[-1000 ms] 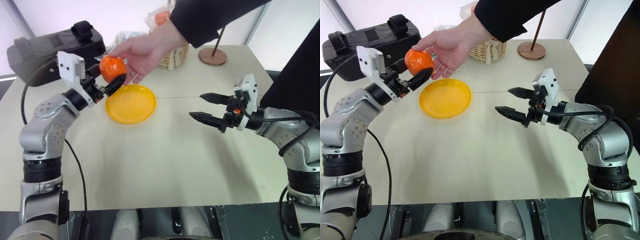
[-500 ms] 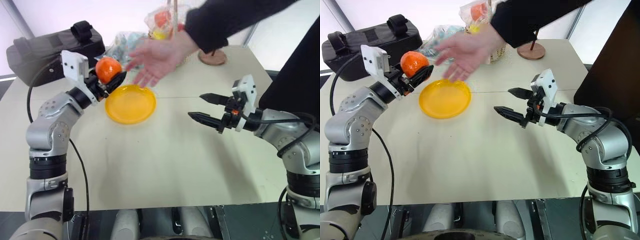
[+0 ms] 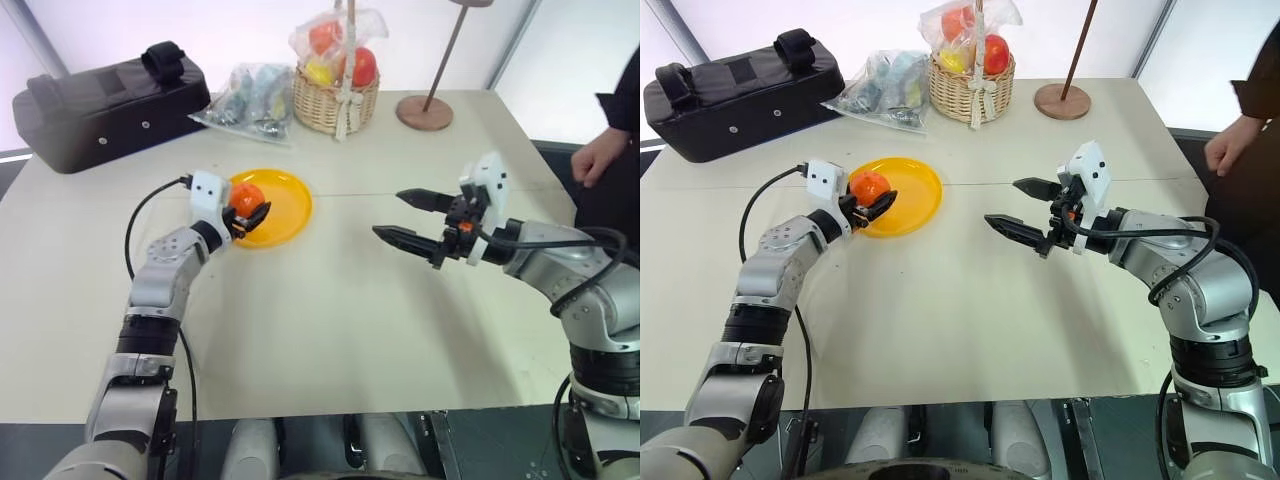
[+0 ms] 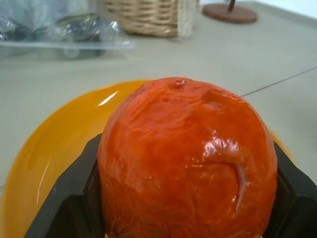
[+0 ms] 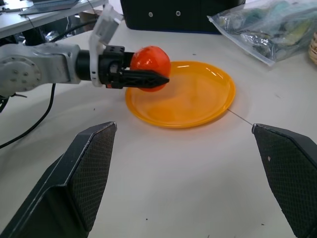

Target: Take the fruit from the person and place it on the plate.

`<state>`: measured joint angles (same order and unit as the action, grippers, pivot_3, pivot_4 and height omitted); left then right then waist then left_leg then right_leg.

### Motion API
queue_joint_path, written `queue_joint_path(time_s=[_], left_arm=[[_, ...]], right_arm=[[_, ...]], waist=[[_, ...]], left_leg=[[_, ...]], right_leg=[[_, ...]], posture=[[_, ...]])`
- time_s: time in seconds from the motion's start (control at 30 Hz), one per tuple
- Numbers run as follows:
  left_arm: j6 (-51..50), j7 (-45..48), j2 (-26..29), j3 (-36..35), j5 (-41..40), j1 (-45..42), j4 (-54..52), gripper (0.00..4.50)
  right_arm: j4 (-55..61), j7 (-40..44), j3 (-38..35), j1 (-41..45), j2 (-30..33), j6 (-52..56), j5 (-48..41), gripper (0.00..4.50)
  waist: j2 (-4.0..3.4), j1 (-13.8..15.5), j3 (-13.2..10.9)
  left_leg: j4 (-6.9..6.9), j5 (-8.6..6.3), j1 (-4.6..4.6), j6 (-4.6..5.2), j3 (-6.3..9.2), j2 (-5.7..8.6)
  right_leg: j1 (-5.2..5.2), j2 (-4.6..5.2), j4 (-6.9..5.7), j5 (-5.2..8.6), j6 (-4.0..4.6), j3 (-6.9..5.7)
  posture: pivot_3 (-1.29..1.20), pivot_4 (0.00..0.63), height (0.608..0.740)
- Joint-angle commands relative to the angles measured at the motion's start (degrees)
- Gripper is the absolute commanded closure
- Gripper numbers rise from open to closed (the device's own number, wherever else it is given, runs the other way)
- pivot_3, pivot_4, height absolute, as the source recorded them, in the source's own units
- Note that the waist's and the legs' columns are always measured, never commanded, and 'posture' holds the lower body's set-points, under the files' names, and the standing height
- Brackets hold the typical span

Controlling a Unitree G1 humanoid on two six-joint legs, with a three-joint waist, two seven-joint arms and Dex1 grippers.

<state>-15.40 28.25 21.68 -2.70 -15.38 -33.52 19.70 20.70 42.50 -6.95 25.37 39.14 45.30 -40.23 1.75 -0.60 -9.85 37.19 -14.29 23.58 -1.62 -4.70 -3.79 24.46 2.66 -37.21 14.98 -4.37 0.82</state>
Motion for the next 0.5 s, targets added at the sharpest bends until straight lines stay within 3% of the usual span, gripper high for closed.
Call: queue_joint_path(time_s=[0.03,0.13,0.5], left_arm=[[3.9,0.2,-0.7,-1.0,0.8,-2.5,1.4,1.53],[5.3,1.1,-1.0,-1.2,1.0,-2.9,2.3,0.15],[3.5,0.7,0.4,-5.1,-1.7,-3.2,-3.6,0.07]], right_arm=[[2.3,-0.3,-0.8,0.0,-0.1,-0.5,-0.8,0.00],[2.4,-0.4,-0.9,-0.1,-0.1,-0.5,-0.9,0.00],[1.6,-0.4,-0.5,0.0,-0.3,-0.8,-0.5,0.00]], waist=[[0.00,0.0,0.0],[0.00,0.0,0.0],[0.00,0.0,0.0]], left_leg=[[0.00,0.00,0.00,0.00,0.00,0.00],[0.00,0.00,0.00,0.00,0.00,0.00],[0.00,0.00,0.00,0.00,0.01,0.00]], right_leg=[[0.00,0.00,0.00,0.00,0.00,0.00],[0.00,0.00,0.00,0.00,0.00,0.00],[0.00,0.00,0.00,0.00,-0.01,0.00]], posture=[[0.00,0.150,0.740],[0.00,0.150,0.740],[0.00,0.150,0.740]])
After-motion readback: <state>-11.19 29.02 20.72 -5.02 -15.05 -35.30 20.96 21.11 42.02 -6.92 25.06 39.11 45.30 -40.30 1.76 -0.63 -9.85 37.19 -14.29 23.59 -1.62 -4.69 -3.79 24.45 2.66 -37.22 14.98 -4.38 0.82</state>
